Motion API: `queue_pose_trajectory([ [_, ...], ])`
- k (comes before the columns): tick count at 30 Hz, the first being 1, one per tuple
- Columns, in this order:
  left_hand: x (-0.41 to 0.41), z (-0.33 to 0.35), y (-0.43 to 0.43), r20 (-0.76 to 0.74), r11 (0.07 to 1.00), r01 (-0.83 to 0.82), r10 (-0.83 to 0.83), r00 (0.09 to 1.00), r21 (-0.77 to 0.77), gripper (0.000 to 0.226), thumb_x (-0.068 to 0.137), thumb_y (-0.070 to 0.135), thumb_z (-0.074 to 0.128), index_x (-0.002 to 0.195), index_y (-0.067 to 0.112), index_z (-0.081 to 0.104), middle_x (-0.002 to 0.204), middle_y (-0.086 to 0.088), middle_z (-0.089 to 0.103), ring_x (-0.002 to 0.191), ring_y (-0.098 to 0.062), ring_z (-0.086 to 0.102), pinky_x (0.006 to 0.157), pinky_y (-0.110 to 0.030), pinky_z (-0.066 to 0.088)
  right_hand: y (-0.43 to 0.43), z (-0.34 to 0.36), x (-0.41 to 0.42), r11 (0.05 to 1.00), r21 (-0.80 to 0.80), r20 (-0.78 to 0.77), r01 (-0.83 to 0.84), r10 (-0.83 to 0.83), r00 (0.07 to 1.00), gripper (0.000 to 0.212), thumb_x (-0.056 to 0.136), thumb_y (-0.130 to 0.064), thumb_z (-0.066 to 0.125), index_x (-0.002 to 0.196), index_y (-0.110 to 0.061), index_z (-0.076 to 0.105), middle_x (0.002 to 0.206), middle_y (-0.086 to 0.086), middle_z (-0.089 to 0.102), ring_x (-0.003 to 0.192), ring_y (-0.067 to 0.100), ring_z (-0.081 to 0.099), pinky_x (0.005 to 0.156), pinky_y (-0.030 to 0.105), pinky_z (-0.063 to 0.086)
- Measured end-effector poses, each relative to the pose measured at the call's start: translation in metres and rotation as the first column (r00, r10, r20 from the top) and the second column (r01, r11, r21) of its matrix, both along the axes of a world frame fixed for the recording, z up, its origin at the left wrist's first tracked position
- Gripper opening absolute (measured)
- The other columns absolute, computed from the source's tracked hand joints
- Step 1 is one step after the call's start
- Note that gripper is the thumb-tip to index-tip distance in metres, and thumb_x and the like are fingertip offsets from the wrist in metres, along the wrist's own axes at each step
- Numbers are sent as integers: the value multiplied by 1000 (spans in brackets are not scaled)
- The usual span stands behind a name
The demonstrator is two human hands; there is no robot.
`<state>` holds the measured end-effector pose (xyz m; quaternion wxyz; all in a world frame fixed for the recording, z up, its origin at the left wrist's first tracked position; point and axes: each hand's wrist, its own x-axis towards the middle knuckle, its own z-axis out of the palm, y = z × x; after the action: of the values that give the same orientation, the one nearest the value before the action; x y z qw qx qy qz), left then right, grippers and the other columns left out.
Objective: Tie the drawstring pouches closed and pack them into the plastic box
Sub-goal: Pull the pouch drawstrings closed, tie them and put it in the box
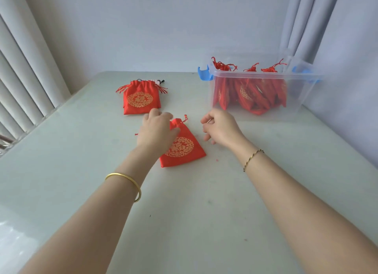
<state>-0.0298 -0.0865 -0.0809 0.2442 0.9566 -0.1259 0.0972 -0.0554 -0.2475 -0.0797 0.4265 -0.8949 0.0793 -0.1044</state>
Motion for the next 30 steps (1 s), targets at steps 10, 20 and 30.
queue_pose_trajectory([
  [10, 6, -7, -7, -59, 996, -10, 5, 998, -90, 15, 85, 20, 61, 98, 14, 57, 112, -9, 57, 109, -29, 47, 88, -34, 35, -14, 2, -10, 999, 12, 55, -38, 37, 998, 25, 85, 1, 46, 103, -12, 57, 87, 2, 56, 73, 17, 62, 53, 21, 47],
  [20, -17, 48, -6, 39, 856, 402, -412, 910, -326, 17, 87, 9, 58, 83, 23, 49, 73, 8, 48, 63, -7, 44, 58, -23, 39, -40, 37, -27, 936, 236, -14, -260, 271, 962, 40, 81, 7, 41, 100, -19, 64, 84, -10, 62, 78, 5, 58, 74, 27, 48],
  [30, -16, 53, -3, 117, 872, 372, -353, 928, -318, 9, 89, 13, 57, 90, 20, 50, 79, 9, 50, 66, -4, 44, 57, -11, 36, -65, 45, -36, 874, 371, -80, -313, 366, 927, 19, 94, -17, 51, 82, -10, 63, 59, -2, 59, 66, 14, 65, 71, 27, 51],
])
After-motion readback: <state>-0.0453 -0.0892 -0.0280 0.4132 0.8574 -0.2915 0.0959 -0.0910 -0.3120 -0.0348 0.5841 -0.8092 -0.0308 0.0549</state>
